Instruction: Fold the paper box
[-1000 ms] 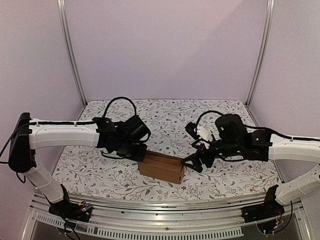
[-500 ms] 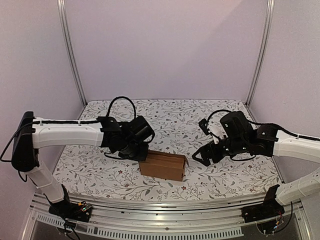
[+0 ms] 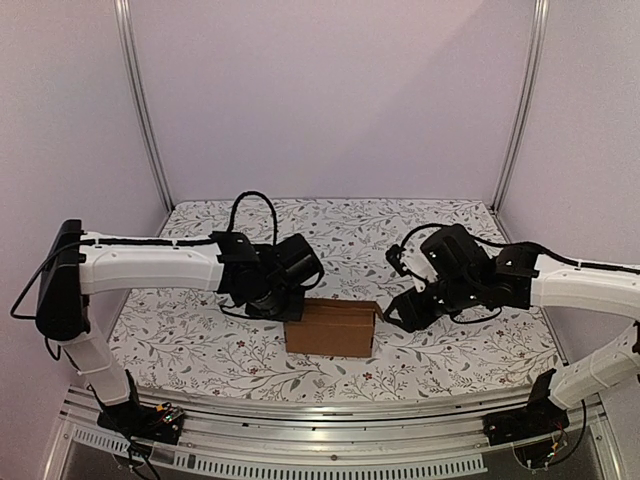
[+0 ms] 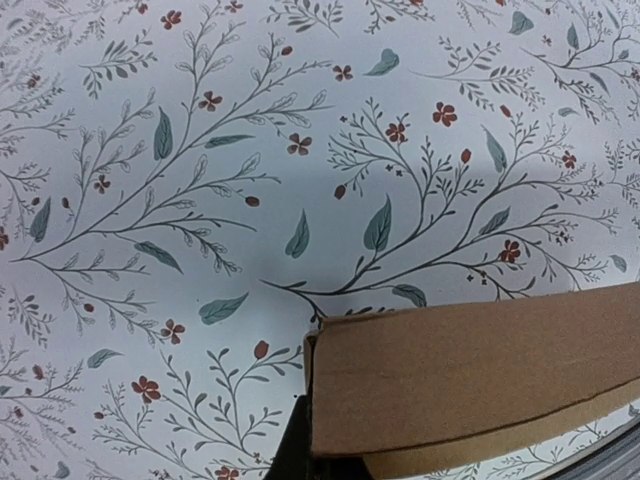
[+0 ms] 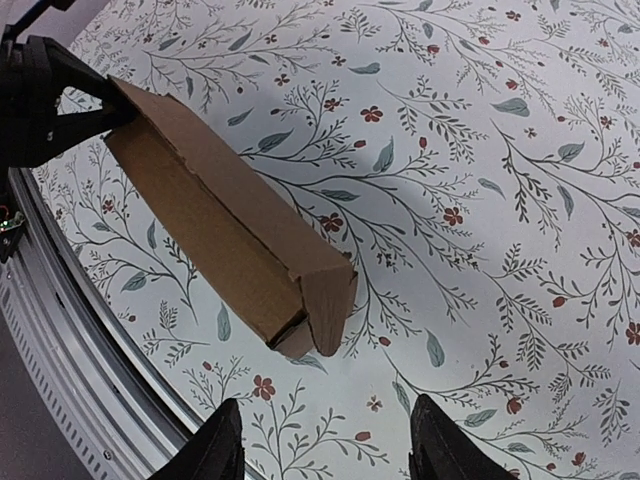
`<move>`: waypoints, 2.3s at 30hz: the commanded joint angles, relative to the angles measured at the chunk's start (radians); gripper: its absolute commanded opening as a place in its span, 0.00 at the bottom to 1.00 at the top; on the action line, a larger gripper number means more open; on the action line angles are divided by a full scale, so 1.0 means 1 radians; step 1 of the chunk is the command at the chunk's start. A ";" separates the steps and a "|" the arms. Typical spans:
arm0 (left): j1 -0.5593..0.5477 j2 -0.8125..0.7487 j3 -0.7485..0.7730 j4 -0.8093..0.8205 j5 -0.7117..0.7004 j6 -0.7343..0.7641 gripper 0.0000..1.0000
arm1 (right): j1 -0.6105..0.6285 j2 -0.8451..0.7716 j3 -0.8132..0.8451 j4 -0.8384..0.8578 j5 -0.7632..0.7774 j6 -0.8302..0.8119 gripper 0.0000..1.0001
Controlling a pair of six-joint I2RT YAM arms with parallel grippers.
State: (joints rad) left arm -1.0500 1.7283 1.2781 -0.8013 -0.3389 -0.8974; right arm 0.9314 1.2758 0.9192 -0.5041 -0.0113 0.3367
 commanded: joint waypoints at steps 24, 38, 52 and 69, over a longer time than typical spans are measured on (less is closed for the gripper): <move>-0.053 0.059 -0.049 -0.173 0.089 -0.042 0.00 | 0.051 0.211 0.107 0.027 0.093 0.075 0.24; -0.071 0.023 -0.065 -0.174 0.041 -0.098 0.00 | 0.062 0.219 0.128 0.011 0.111 0.108 0.00; -0.173 0.033 -0.043 -0.263 -0.162 -0.237 0.00 | 0.072 0.186 0.134 -0.037 0.068 0.233 0.00; -0.256 0.080 -0.030 -0.272 -0.246 -0.341 0.00 | 0.077 0.095 0.135 -0.069 0.052 0.333 0.00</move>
State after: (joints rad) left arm -1.2896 1.7622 1.2720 -0.9585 -0.6174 -1.2137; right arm 1.0100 1.4124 1.0294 -0.5529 0.0181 0.6289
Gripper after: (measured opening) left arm 0.008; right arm 0.004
